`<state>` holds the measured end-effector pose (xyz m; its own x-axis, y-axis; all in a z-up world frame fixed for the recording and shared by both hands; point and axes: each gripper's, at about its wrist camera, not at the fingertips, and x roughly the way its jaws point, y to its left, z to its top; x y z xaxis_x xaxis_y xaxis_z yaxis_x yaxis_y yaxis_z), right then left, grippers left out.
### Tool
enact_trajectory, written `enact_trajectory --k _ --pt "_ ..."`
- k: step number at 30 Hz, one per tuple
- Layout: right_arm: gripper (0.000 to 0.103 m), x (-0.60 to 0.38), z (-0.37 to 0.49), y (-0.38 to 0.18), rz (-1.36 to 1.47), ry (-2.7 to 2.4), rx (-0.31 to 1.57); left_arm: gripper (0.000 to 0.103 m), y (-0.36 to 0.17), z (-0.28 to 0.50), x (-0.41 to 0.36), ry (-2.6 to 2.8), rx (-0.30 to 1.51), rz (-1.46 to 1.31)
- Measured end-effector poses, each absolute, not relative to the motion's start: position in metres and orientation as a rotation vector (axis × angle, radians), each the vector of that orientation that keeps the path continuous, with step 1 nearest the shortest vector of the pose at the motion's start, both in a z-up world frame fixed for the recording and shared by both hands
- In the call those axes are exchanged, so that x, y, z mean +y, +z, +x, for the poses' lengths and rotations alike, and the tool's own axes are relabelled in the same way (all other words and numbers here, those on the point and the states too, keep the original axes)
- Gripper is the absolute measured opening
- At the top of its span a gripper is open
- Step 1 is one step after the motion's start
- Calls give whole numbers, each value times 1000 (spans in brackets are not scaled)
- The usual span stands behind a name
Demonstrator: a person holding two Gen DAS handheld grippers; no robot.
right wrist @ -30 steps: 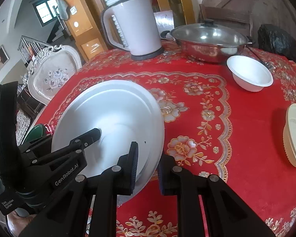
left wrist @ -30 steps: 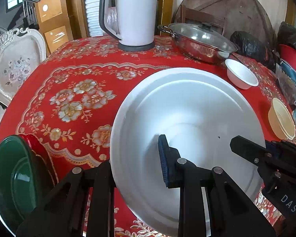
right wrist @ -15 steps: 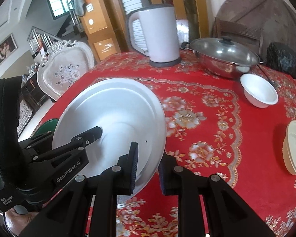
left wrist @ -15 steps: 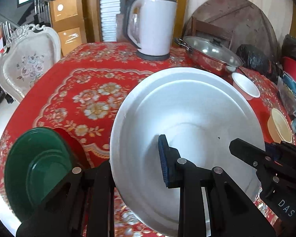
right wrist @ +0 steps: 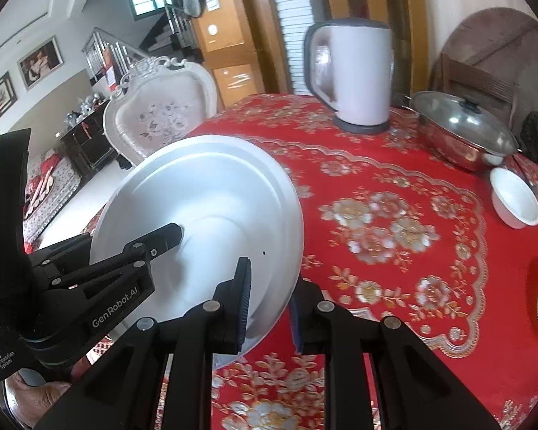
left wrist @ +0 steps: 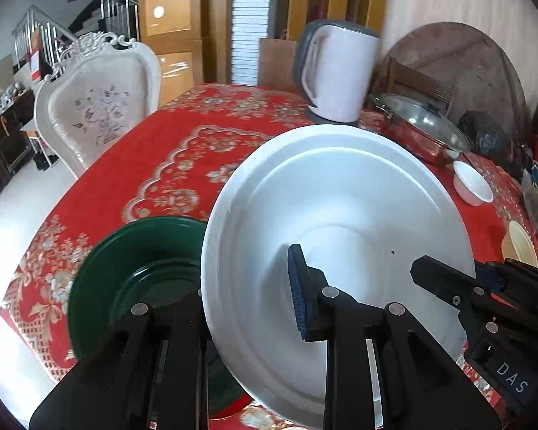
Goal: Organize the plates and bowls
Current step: 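Carry the white plate with both grippers over the green bowl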
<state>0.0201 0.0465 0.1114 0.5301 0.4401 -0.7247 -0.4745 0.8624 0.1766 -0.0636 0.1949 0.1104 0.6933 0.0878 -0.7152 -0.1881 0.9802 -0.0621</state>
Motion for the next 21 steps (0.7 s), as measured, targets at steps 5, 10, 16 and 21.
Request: enact_trajectory --k 5,10,16,21 --pt "20 64 18 113 -62 569 849 23 110 -72 212 186 786 -148" --pt "20 80 18 114 -76 591 847 23 110 -77 224 212 779 -156" --pt "20 103 20 113 -102 626 850 23 108 -85 246 255 783 -179" --pt "20 125 20 111 -127 655 856 23 103 -92 263 288 786 -195"
